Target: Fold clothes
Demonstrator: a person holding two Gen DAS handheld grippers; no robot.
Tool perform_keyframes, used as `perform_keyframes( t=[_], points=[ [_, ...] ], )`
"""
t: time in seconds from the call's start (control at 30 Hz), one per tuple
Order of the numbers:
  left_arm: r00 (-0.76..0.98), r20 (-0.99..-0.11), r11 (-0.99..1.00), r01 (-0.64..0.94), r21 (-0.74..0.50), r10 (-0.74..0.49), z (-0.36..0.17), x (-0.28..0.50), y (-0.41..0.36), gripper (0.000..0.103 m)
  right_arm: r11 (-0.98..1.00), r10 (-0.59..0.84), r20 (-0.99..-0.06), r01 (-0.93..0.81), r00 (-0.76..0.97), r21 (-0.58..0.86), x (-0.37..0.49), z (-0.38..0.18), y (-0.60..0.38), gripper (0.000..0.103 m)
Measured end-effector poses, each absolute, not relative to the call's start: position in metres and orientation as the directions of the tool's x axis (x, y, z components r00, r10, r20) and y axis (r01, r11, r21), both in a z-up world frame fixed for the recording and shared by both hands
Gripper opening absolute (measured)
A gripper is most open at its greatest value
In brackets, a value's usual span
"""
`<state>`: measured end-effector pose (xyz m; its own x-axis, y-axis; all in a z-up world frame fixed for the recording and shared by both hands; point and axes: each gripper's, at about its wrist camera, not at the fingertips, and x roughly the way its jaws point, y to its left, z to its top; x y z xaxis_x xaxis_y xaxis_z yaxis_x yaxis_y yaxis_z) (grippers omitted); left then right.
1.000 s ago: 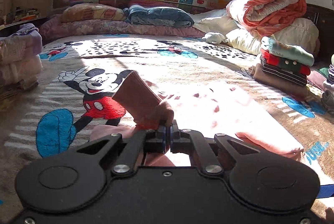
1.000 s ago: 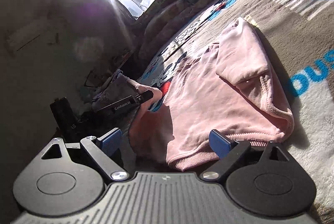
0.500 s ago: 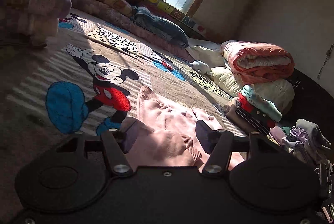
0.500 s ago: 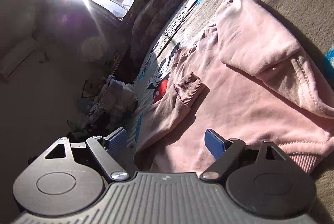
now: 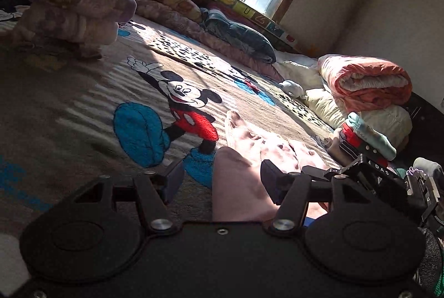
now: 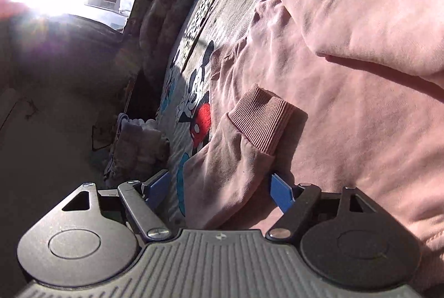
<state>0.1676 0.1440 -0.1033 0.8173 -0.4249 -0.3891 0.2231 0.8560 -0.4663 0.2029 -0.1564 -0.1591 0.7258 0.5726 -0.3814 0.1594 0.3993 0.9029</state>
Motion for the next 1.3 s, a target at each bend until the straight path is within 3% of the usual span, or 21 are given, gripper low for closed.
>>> perform_keyframes(
  t=[0.13,0.23,0.3,0.47,0.57,0.93,1.3],
  points=[
    [0.813,-0.391,0.852,0.227,-0.471,-0.432,-0.106,0.169,0.148,0.061,0.411,0.534,-0.401,0.186,0.745,0.893,0.204,-0.159,-0.144,0.077],
    [0.812,-0.389,0.849,0.225,-0.479,-0.435,-0.107,0.17,0.151,0.061,0.366,0.501,-0.366,0.191,0.784,0.911,0.208,-0.164,-0.143,0.074],
    [0.811,-0.385,0.844,0.229,-0.485,-0.441,-0.108,0.17,0.152,0.061,0.351,0.474,-0.356,0.198,0.805,0.915,0.212,-0.169,-0.143,0.065],
    [0.808,-0.38,0.841,0.241,-0.483,-0.45,-0.109,0.171,0.155,0.061,0.357,0.442,-0.378,0.227,0.814,0.906,0.218,-0.182,-0.146,0.02],
    [0.805,-0.386,0.84,0.233,-0.491,-0.45,-0.111,0.172,0.157,0.061,0.346,0.439,-0.375,0.232,0.817,0.909,0.221,-0.189,-0.149,0.006],
    [0.775,-0.394,0.833,0.292,-0.47,-0.494,-0.109,0.167,0.143,0.062,0.492,0.41,-0.292,0.06,0.864,0.868,0.208,-0.125,-0.175,0.005],
    [0.7,-0.462,0.839,0.451,-0.306,-0.544,-0.112,0.143,0.073,0.067,0.648,0.365,-0.265,-0.039,0.893,0.761,0.187,-0.072,-0.233,0.005]
  ],
)
